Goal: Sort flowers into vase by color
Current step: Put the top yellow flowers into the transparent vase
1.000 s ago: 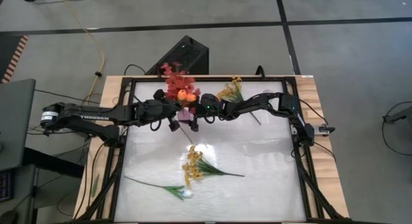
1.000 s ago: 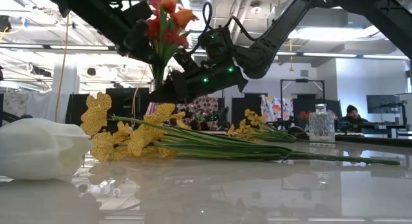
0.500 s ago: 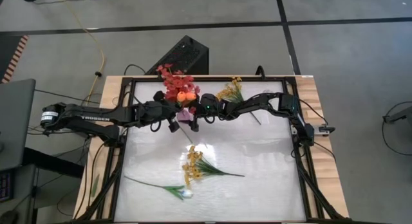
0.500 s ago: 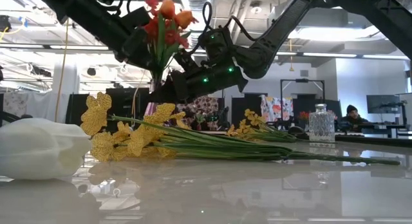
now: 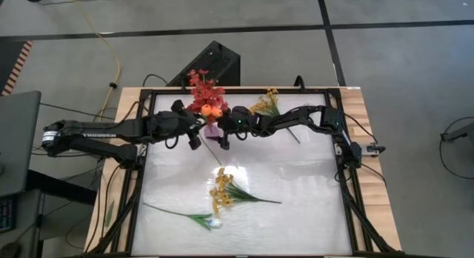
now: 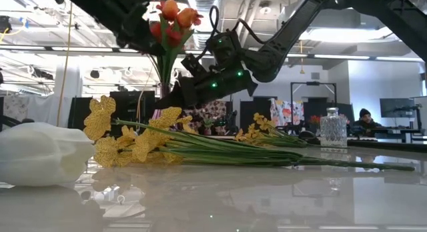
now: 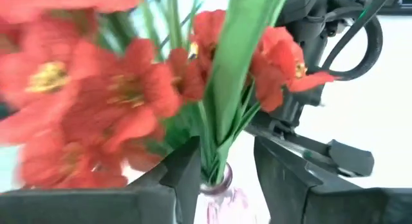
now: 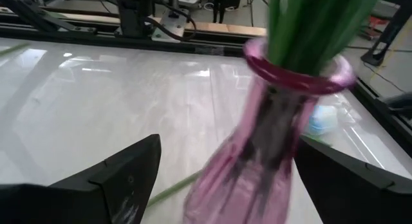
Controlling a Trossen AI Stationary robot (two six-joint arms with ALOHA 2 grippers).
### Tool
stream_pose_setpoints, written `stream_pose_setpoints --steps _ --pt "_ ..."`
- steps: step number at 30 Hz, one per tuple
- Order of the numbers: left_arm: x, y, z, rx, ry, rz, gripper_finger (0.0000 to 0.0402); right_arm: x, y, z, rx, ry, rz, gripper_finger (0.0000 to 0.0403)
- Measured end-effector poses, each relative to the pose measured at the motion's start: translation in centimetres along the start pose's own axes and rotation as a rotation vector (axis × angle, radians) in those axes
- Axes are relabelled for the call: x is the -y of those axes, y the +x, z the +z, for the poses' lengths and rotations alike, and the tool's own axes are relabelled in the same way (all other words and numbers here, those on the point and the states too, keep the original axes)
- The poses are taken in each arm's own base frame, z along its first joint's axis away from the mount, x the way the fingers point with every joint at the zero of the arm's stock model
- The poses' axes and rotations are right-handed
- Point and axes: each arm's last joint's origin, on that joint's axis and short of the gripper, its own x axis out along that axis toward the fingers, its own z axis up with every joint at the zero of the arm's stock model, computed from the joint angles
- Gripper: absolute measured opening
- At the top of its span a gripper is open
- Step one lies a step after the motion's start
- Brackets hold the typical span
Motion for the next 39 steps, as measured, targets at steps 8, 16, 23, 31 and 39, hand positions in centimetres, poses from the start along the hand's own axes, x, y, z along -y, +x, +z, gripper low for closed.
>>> stream_pose_setpoints --steps 8,16,23,31,39 --pt "-0.7 -2.3 0.3 -0.017 -0.045 -0.084 0.0139 0.4 -1.6 1.6 -0.101 -0.034 0.009 0.0377" --pt "-0.4 -3.4 -0.8 -0.124 -0.112 -0.177 0.0139 0.6 -5.0 2.4 -0.395 0.029 0.049 0.0377" --pt "1.6 -3.2 -3.9 -0.216 -0.081 -0.245 0.0139 -0.6 -8.6 1.6 -0.757 0.185 0.09 0.0377" --pt "3.6 -1.8 -8.4 -0.07 -0.07 -0.307 0.0139 -2.0 -11.2 -0.1 -1.13 0.252 -0.104 0.0365" --pt "3.9 -1.3 -10.4 0.146 -0.017 -0.392 0.0139 0.0 -14.2 -1.5 -1.239 0.332 -0.317 0.0315"
